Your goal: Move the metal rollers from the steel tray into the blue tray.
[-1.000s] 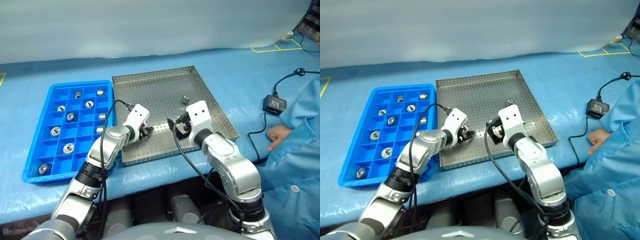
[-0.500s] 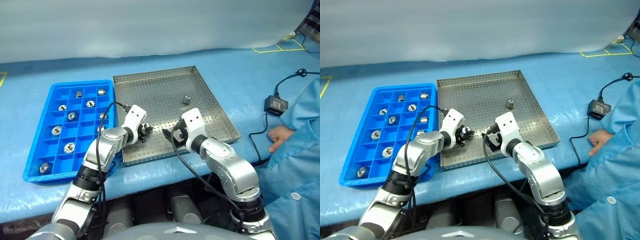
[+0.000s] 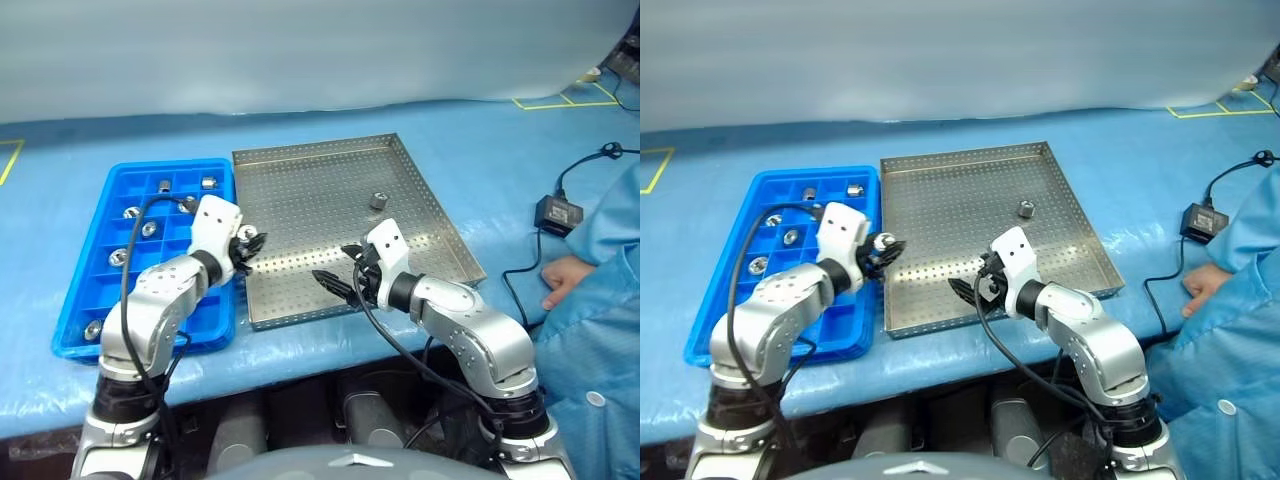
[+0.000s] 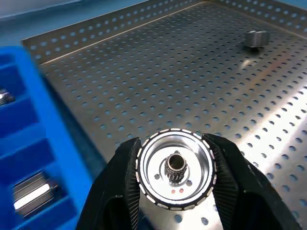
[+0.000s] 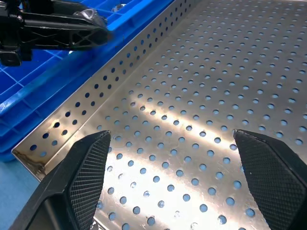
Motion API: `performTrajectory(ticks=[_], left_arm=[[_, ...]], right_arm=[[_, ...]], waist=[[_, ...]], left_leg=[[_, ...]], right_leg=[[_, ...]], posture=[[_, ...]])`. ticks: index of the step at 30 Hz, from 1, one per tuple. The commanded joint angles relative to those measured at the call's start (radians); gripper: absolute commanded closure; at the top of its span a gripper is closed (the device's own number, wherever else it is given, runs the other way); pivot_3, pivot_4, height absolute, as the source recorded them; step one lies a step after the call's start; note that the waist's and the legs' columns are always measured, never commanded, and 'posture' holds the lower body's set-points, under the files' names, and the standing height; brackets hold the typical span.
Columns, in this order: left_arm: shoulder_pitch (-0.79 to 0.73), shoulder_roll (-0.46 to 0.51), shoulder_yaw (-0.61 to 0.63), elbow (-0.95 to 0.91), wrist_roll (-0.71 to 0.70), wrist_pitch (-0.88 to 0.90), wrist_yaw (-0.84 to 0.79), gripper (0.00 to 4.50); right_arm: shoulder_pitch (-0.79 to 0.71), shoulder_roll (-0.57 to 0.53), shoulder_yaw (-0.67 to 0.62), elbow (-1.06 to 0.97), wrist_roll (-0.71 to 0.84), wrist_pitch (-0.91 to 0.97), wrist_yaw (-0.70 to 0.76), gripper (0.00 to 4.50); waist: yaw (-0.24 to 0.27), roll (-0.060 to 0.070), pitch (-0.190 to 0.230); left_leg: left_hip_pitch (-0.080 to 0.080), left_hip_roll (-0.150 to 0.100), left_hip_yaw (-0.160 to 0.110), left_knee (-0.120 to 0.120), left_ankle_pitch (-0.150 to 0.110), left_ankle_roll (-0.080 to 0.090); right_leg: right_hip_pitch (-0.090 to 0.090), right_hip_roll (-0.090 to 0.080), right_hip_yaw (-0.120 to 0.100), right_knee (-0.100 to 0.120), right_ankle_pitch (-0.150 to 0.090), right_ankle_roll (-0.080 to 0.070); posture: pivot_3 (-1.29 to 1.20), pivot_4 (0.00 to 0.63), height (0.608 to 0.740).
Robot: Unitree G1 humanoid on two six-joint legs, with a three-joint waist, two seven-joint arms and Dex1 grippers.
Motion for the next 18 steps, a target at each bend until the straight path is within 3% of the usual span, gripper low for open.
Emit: performTrajectory(ticks=[1, 7, 18], left_arm=[[0.02, -0.018, 0.085, -0.074, 0.02, 0.033, 0.068, 2.77], [0.022, -0.05, 0.11, -0.034, 0.045, 0.043, 0.135, 2.77], [-0.031, -0.091, 0.065, 0.091, 0.094, -0.032, 0.202, 2.77]], right_arm=[[-0.022, 0.001, 0.01, -0.004, 0.014, -0.021, 0.006, 0.16], [-0.033, 0.0, 0.031, 0.0, 0.019, -0.02, 0.004, 0.16], [-0.023, -0.015, 0.019, -0.029, 0.017, -0.019, -0.021, 0.16]], waist=[[0.016, 0.0, 0.0], [0.057, -0.001, 0.0], [0.05, -0.001, 0.0]], left_leg=[[0.0, 0.0, 0.0, 0.0, 0.0, 0.0], [-0.002, -0.002, 0.0, 0.002, 0.0, 0.0], [-0.002, -0.001, 0.001, 0.003, 0.0, 0.0]], right_leg=[[0.0, 0.0, 0.0, 0.0, 0.0, 0.0], [0.001, -0.002, -0.001, -0.001, 0.0, 0.0], [0.001, -0.001, -0.002, -0.001, 0.0, 0.0]], posture=[[0.02, 0.15, 0.74], [0.02, 0.15, 0.74], [-0.03, 0.15, 0.74]])
